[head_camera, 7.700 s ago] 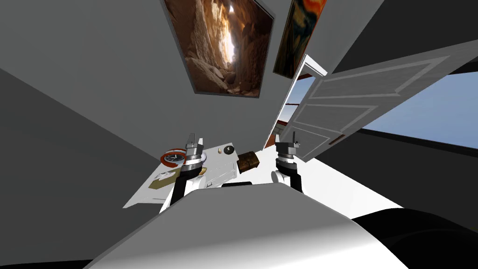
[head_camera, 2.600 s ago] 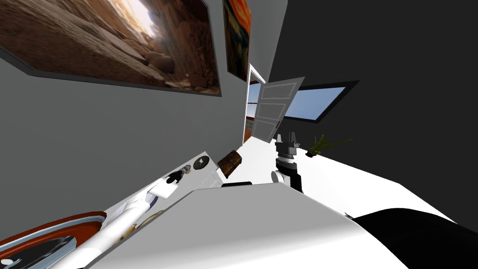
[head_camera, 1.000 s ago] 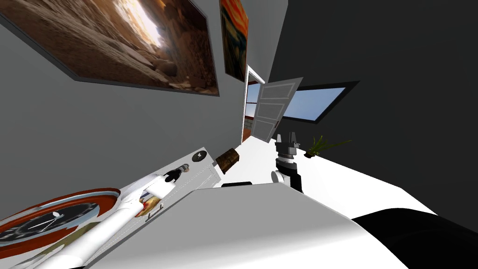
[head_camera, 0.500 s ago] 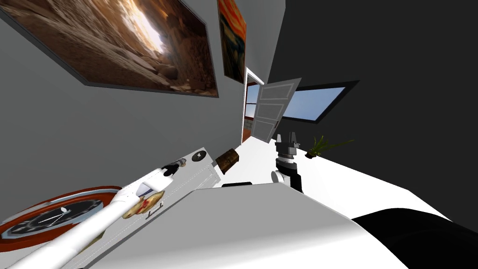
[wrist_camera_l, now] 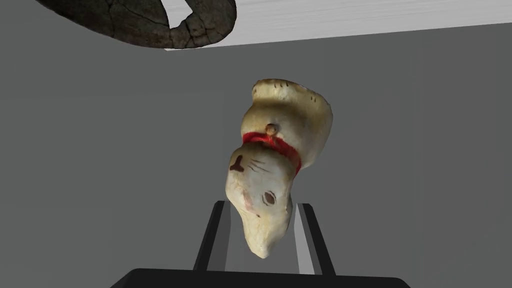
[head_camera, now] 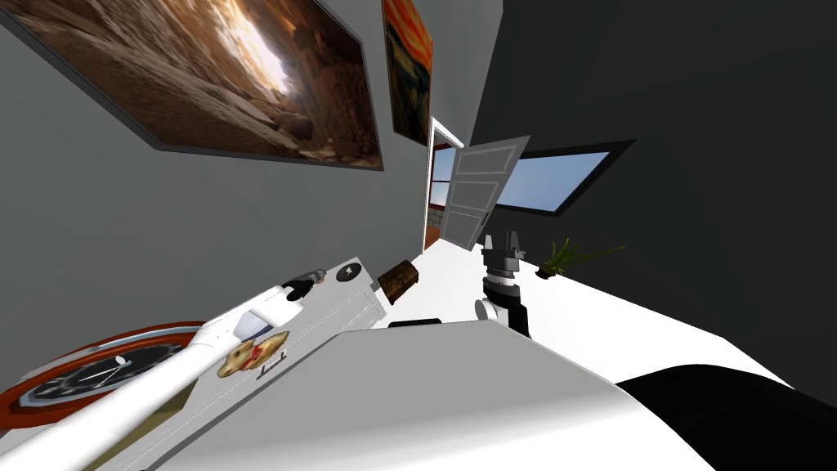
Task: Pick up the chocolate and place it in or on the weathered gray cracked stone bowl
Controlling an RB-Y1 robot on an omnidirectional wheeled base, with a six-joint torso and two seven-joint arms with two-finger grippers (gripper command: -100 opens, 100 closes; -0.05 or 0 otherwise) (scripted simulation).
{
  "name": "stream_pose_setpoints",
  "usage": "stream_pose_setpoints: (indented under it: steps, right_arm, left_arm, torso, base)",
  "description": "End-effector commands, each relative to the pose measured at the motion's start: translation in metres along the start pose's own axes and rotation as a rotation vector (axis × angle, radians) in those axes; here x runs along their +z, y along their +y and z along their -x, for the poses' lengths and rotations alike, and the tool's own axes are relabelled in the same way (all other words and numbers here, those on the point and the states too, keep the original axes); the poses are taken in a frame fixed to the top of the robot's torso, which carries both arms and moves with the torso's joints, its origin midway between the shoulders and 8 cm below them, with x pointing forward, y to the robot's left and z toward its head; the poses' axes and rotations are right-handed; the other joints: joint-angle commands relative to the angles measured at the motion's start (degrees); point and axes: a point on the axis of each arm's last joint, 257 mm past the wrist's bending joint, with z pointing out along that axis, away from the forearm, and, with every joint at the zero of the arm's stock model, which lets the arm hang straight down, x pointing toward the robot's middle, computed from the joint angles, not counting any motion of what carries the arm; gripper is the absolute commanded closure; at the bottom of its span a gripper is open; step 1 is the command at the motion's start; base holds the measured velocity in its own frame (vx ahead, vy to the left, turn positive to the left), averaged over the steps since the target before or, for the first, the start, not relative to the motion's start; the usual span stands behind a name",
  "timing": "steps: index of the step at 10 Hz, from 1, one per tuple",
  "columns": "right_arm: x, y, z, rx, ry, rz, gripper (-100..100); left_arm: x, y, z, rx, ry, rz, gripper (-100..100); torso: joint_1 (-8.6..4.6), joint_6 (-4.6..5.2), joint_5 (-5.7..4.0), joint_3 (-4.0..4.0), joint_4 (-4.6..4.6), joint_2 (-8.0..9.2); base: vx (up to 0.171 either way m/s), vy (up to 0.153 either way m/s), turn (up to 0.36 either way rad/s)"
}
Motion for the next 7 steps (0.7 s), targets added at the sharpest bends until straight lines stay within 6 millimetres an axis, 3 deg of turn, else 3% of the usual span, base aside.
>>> stream_pose_setpoints:
  steps: [1, 7]
  right_arm:
    - [0.0, 0.0, 0.0, 0.0, 0.0, 0.0, 0]
    - [0.0, 0.0, 0.0, 0.0, 0.0, 0.0, 0]
  left_arm:
    - [-0.006, -0.02, 0.0, -0.031, 0.009, -0.049, 100]
    - [-0.023, -0.06, -0.018, -0.135, 0.074, -0.155, 100]
  torso:
    - [0.0, 0.0, 0.0, 0.0, 0.0, 0.0]
    - [0.42, 0.04, 0.16, -0.13, -0.04, -0.24]
  base:
    - [0.007, 0.02, -0.005]
    - [0.039, 0.058, -0.038]
